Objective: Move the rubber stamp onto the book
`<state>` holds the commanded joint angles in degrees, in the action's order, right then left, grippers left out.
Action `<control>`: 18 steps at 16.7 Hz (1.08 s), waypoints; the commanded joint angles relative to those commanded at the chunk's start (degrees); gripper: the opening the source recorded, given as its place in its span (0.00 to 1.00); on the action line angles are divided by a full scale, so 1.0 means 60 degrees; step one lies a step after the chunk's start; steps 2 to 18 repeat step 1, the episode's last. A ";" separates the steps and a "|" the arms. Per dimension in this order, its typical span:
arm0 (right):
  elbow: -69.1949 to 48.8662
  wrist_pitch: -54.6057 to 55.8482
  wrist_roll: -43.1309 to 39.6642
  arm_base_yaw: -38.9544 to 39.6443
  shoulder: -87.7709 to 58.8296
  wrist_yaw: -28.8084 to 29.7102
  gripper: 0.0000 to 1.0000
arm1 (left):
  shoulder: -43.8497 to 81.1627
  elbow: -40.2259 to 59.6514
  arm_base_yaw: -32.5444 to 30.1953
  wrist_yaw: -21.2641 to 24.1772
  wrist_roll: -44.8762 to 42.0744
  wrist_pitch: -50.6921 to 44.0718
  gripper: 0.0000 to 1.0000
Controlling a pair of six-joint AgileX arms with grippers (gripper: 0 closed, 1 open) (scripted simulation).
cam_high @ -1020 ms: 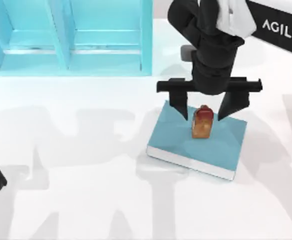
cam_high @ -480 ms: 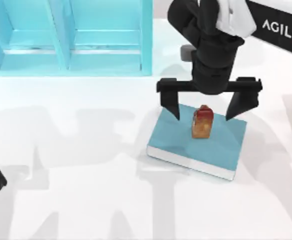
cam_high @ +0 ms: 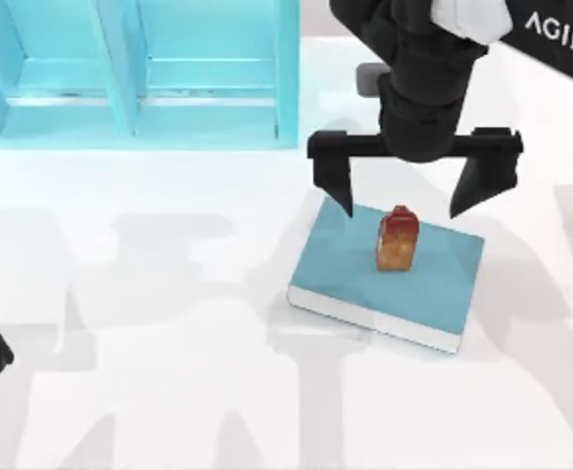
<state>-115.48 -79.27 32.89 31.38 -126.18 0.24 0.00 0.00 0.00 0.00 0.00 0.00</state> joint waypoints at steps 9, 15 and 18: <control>-0.0047 -0.0047 -0.0002 -0.0001 0.0005 0.0000 1.00 | 0.0000 0.0000 0.0000 0.0000 0.0000 0.0000 1.00; -0.0047 -0.0047 -0.0002 -0.0001 0.0005 0.0000 1.00 | 0.0000 0.0000 0.0000 0.0000 0.0000 0.0000 1.00; -0.0047 -0.0047 -0.0002 -0.0001 0.0005 0.0000 1.00 | 0.0000 0.0000 0.0000 0.0000 0.0000 0.0000 1.00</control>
